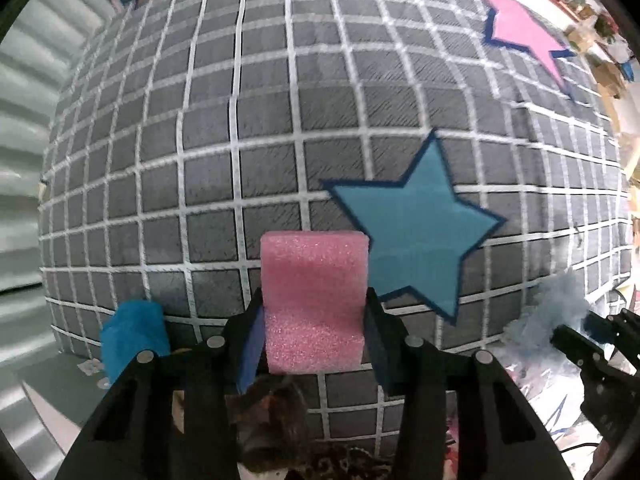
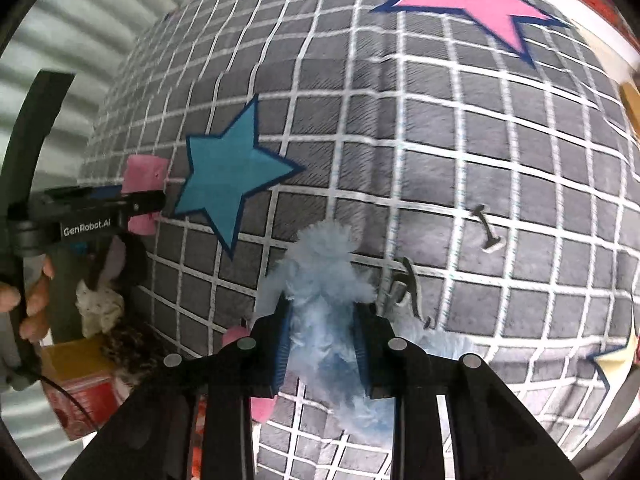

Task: Organize soft objects
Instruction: 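Grasp the pink sponge with left tool while right tool grasps the light-blue boa, then lift the pink sponge and light-blue boa and carry them over the box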

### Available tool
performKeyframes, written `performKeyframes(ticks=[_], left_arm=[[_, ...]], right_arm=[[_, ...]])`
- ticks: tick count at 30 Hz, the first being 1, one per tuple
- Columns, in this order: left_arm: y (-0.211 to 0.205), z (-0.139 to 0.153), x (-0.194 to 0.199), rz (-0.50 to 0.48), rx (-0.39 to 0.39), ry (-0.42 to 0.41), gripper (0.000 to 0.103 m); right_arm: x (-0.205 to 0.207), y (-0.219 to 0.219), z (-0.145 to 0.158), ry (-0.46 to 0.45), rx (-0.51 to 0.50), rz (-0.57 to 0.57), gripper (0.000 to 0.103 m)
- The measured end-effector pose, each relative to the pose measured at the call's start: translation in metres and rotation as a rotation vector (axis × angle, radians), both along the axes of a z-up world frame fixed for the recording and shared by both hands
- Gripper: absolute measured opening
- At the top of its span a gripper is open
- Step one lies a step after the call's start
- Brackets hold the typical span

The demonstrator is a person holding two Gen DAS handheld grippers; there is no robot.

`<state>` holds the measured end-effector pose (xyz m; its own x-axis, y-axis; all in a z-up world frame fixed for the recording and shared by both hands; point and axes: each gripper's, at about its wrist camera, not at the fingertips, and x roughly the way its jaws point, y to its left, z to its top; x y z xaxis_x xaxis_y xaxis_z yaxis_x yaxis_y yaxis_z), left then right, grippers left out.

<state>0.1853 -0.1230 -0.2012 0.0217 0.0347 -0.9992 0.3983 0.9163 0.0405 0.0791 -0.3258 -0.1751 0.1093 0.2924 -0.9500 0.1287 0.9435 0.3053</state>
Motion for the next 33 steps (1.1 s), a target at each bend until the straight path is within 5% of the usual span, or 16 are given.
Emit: performKeyframes(ticks=[10,14,33], left_arm=[[-0.012,0.076,-0.047,-0.109,-0.077,-0.082,0.049],[-0.02,0.101,-0.084,-0.143,-0.099,-0.086,0.049],[0.047,0.147,-0.198,-0.206,-0.139,-0.124,0.049]], right_arm=[[-0.049,-0.034,0.033,-0.004,0.03,-0.128,0.029],[-0.049,-0.009,0.039,-0.007,0.019,-0.139,0.029],[-0.123,0.062,0.096,-0.045,-0.006,-0.168,0.029]])
